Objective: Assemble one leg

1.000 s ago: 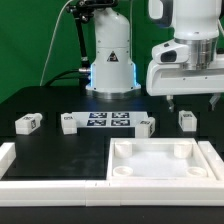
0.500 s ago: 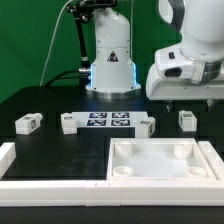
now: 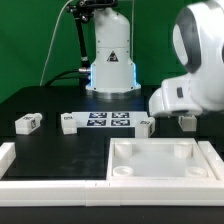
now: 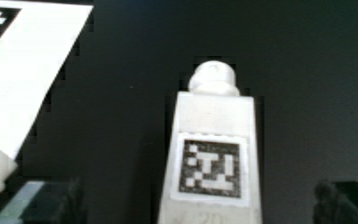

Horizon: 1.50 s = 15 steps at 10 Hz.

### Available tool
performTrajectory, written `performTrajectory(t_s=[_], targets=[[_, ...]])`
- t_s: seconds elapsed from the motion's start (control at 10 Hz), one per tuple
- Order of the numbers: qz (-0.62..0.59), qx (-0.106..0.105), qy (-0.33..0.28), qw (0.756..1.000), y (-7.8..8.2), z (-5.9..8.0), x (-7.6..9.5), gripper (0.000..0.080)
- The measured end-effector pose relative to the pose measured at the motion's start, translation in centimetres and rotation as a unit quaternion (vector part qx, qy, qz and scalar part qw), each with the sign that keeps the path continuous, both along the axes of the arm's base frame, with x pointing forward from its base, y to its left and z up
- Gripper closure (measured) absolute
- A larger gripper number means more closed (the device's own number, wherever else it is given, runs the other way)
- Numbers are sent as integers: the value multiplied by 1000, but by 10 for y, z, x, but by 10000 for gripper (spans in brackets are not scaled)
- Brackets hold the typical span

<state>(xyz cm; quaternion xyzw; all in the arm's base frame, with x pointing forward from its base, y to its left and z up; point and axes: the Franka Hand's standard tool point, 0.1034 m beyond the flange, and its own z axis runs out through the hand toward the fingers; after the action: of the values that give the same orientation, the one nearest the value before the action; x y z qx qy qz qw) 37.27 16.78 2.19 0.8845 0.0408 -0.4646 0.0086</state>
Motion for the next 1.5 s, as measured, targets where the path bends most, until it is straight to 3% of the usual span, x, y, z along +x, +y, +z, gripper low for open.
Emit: performTrajectory(t_s=[0.2, 0.4, 0.7, 0.9, 1.5], targets=[[5, -8, 65, 998, -2, -6, -11, 150], [-11, -53, 60, 997, 1, -14, -18, 150], [-9, -53, 62, 997, 1, -15, -21, 165], [-8, -52, 63, 997, 2, -15, -21, 518], [-8, -52, 63, 997, 2, -15, -21, 512]])
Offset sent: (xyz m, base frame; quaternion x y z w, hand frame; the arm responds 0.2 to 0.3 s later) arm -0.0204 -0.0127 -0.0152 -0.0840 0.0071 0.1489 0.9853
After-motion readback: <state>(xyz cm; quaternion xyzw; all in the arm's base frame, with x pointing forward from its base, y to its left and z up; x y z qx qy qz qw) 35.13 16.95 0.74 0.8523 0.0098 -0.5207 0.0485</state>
